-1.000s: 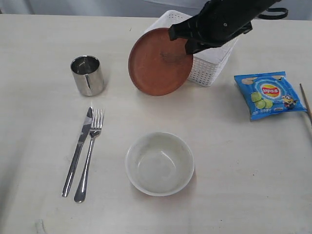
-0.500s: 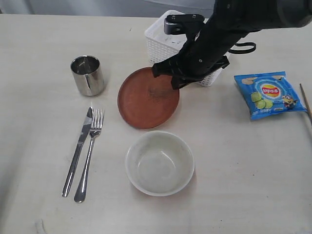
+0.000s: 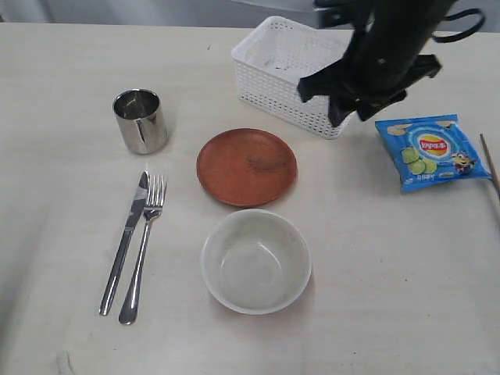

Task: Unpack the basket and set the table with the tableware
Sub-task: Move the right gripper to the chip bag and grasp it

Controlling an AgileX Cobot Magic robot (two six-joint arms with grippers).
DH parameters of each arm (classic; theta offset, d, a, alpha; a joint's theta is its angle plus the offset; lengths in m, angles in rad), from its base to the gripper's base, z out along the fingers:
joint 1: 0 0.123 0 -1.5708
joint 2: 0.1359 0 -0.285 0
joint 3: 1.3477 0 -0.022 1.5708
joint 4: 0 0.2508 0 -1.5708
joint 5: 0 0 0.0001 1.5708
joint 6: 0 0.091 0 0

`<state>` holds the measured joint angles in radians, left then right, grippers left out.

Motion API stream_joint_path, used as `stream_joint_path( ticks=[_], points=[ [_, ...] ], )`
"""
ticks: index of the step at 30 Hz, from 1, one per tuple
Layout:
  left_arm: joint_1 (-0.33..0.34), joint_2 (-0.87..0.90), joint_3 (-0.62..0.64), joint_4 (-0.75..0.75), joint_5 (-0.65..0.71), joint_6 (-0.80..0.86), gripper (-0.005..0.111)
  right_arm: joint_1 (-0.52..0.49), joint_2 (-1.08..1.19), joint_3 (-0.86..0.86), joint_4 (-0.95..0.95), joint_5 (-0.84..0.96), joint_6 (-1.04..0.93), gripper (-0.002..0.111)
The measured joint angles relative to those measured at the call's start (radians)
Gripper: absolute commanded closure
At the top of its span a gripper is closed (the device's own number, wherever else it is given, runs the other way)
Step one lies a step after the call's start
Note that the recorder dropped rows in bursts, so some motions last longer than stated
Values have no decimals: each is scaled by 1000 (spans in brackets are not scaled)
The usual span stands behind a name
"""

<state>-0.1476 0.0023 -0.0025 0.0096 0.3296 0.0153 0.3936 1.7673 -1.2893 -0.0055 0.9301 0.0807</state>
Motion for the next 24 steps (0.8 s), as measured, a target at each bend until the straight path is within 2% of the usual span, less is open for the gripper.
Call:
stream_joint_path(
  ticks=[2, 3, 5, 6, 14, 21, 24],
  points=[
    [0, 0, 0, 0, 0, 0, 107, -139, -39, 44, -29, 21, 6, 63],
    [0, 0, 0, 0, 0, 0, 107, -175, -41, 60, -34, 24, 6, 54],
    [0, 0, 0, 0, 0, 0, 107, -253, -19, 98, -45, 30, 6, 44],
    [0, 0, 0, 0, 0, 0, 107, -276, -5, 110, -49, 30, -1, 43],
    [0, 0, 0, 0, 0, 0, 107, -187, 87, 116, -77, -65, -9, 43],
    [0, 0, 0, 0, 0, 0, 107, -148, 168, 106, -308, -77, 200, 44],
    [0, 0, 0, 0, 0, 0, 107, -146, 183, 106, -336, -98, 226, 56]
  ],
)
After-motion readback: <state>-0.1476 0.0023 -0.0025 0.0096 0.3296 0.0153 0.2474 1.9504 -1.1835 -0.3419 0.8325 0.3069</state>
